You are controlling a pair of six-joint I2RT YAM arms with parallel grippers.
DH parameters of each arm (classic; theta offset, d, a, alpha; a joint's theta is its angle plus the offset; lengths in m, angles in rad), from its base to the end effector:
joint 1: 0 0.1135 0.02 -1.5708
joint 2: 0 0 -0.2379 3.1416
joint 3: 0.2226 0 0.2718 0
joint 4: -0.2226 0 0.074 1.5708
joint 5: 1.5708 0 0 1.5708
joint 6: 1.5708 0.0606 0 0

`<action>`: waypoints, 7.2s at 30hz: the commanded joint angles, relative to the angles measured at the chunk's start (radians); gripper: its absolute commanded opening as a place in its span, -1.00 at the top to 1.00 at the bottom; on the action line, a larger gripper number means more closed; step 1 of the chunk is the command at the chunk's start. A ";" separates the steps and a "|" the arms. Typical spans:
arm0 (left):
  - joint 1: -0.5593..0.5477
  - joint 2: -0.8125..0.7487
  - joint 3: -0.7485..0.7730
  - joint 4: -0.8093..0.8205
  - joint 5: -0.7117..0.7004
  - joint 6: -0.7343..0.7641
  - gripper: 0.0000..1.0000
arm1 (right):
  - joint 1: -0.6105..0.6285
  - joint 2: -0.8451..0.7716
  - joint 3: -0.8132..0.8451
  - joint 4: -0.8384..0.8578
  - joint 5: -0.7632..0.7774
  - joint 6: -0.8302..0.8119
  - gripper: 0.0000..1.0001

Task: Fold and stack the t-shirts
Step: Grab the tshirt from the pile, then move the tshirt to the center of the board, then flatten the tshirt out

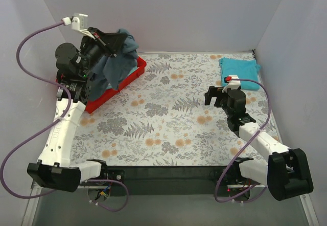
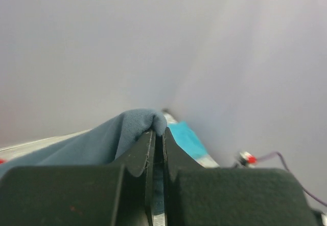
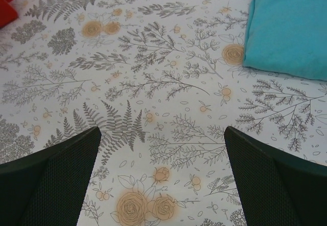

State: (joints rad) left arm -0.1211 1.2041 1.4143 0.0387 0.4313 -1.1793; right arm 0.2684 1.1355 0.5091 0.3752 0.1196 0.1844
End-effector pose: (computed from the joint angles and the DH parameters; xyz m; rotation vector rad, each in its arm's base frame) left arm 0.3012 -0.0622 0.4814 -0.3738 1.4367 -1.3615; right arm 0.2908 0.0725 0.1891 0.0081 1.8252 0.2111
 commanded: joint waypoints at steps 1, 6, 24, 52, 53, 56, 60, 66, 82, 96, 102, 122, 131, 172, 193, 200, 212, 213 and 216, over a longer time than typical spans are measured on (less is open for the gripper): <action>-0.122 0.046 0.051 0.070 0.197 -0.035 1.00 | -0.006 -0.071 0.035 0.025 0.002 0.006 -0.97; -0.304 0.173 0.113 0.122 0.231 -0.003 1.00 | -0.005 -0.149 0.039 -0.015 0.037 0.004 -0.97; -0.388 0.459 -0.067 0.056 -0.483 0.227 -0.86 | 0.003 -0.159 0.002 -0.059 -0.049 0.044 -0.87; -0.339 0.345 -0.670 0.161 -0.456 0.009 -0.61 | 0.431 0.173 0.109 -0.104 -0.066 0.081 -0.72; -0.353 0.322 -0.679 0.158 -0.462 0.003 -0.61 | 0.440 0.184 0.115 -0.111 -0.043 0.078 -0.72; -0.396 0.299 -0.716 0.144 -0.456 -0.017 -0.60 | 0.453 0.196 0.129 -0.140 0.004 0.070 -0.72; -0.440 0.299 -0.752 0.141 -0.457 -0.039 -0.57 | 0.474 0.201 0.137 -0.168 0.040 0.066 -0.72; -0.491 0.322 -0.753 0.090 -0.493 -0.052 -0.43 | 0.496 0.222 0.151 -0.176 0.049 0.063 -0.71; -0.586 0.397 -0.693 -0.033 -0.632 -0.059 0.30 | 0.508 0.254 0.174 -0.179 0.043 0.055 -0.70; -0.595 0.422 -0.661 -0.058 -0.686 -0.042 1.00 | 0.563 0.397 0.270 -0.283 0.196 0.041 -0.59; -0.557 0.365 -0.644 -0.045 -0.706 -0.008 1.00 | 0.566 0.514 0.368 -0.374 0.347 0.043 0.55; -0.069 -0.103 -0.495 -0.143 -0.738 0.141 1.00 | 0.298 0.038 0.625 -0.486 0.714 -0.181 0.97; 0.034 0.100 -0.543 -0.074 -0.602 0.095 1.00 | 0.118 0.289 0.657 -0.424 0.680 -0.166 0.64; 0.032 0.129 -0.618 0.038 -0.439 0.069 1.00 | 0.586 0.144 0.068 -0.613 0.328 0.355 -0.55; 0.032 0.087 -0.634 0.036 -0.440 0.072 1.00 | 0.586 -0.043 0.078 -0.617 0.460 0.252 0.97; 0.034 0.031 -0.612 0.006 -0.434 0.075 1.00 | 0.586 -0.221 0.264 -0.561 0.689 0.061 0.97; 0.034 -0.044 -0.451 -0.120 -0.473 0.128 1.00 | 0.586 -0.247 0.623 -0.323 0.851 -0.419 0.97; 0.034 -0.049 -0.430 -0.140 -0.464 0.135 1.00 | 0.586 -0.243 0.649 -0.305 0.850 -0.440 0.97; 0.035 -0.077 -0.330 -0.194 -0.401 0.158 1.00 | 0.588 -0.229 0.750 -0.289 0.841 -0.514 0.97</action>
State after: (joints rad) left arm -0.0910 1.1961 0.9737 -0.0986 -0.0139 -1.0672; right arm 0.8513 0.9039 1.1473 -0.0387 0.9180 -0.1696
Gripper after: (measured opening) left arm 0.015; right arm 0.018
